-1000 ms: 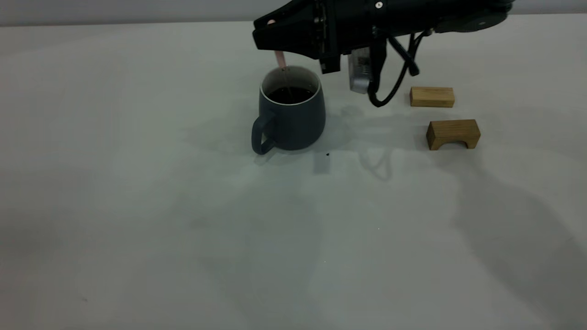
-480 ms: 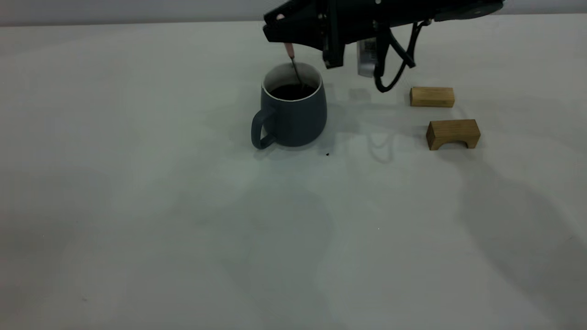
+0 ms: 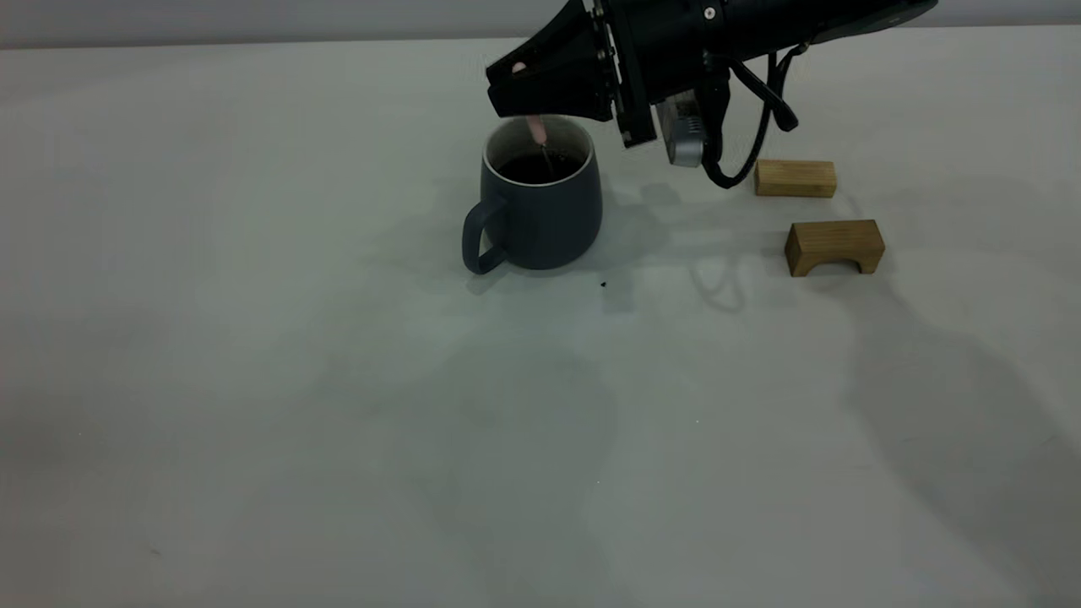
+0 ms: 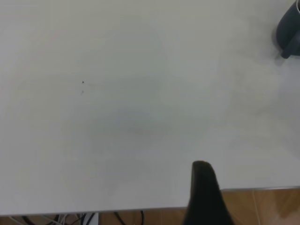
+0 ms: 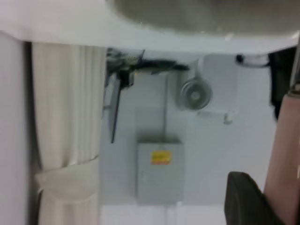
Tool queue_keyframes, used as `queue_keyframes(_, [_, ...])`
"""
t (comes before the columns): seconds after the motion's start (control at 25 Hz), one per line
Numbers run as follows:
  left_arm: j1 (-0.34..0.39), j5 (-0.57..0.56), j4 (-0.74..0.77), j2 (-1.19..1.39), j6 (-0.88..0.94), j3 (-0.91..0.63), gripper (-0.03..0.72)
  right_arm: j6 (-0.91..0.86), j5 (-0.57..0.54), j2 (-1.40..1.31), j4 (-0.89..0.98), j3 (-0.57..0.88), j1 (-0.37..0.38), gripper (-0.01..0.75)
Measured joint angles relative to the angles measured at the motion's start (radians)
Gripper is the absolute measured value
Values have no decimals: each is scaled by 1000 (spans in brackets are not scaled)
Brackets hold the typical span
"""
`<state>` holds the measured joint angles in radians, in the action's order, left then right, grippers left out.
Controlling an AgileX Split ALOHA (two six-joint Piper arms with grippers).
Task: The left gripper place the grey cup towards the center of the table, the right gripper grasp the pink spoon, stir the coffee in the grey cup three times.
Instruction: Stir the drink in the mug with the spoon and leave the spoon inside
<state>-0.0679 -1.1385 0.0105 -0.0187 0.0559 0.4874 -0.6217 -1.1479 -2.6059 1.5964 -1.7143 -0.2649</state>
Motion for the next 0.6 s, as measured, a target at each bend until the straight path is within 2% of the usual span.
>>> queue_keyframes(0.2, [0,0,0,0,0,0,569,-5,36,-13,143,-15,-44,132])
queue_keyframes(0.36, [0,0,0,0,0,0,569,15,189,-20,152,-18,-46,132])
queue_keyframes(0.44, [0,0,0,0,0,0,569,37,230,-21,165,-22,-41,132])
queue_keyframes(0.6, [0,0,0,0,0,0,569,54,240,-21,149,-21,-37,132])
